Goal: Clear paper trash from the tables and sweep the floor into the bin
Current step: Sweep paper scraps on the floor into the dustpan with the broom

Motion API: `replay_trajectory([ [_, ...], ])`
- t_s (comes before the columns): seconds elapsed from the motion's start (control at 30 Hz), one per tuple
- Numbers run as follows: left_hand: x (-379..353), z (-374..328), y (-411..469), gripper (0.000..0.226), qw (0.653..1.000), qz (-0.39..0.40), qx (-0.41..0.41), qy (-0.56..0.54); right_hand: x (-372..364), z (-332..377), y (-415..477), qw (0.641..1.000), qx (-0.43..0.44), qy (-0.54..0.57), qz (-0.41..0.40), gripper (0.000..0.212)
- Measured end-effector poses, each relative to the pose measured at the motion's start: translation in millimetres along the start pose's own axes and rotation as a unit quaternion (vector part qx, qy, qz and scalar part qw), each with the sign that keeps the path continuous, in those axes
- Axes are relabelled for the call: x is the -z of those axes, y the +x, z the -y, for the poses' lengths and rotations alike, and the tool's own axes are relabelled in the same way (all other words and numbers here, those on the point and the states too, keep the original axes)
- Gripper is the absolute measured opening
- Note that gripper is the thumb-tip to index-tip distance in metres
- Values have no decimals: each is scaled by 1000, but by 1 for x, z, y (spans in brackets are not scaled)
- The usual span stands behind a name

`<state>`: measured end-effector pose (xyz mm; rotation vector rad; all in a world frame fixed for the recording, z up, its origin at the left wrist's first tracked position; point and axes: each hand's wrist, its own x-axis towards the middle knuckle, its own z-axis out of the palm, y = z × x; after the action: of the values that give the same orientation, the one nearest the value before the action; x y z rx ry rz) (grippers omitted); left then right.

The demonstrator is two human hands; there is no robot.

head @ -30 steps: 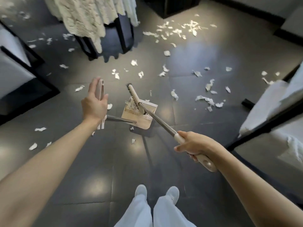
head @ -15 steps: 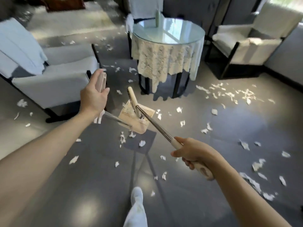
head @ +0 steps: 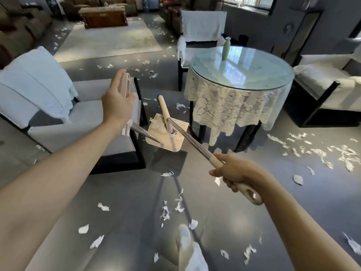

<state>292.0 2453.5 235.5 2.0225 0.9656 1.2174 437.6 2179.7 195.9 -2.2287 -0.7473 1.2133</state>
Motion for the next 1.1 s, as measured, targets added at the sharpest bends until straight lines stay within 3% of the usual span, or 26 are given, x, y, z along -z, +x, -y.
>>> replay_trajectory([
  [0.23,-73,74,185,59,1000,5,6,19,67,103,182,997,1,67,30,48],
  [0.4,-116,120,314,59,999,1,19,29,114,193,300,995,7,83,53,25],
  [0.63,-184,207,496,63,999,-4,33,3,172,314,465,999,27,8,46,25],
  [0.87,-288,307,733,69,995,-38,73,-64,241,463,686,995,56,-77,29,23],
  [1.1,-386,362,950,65,998,-38,55,-18,345,579,866,989,86,-124,9,11],
])
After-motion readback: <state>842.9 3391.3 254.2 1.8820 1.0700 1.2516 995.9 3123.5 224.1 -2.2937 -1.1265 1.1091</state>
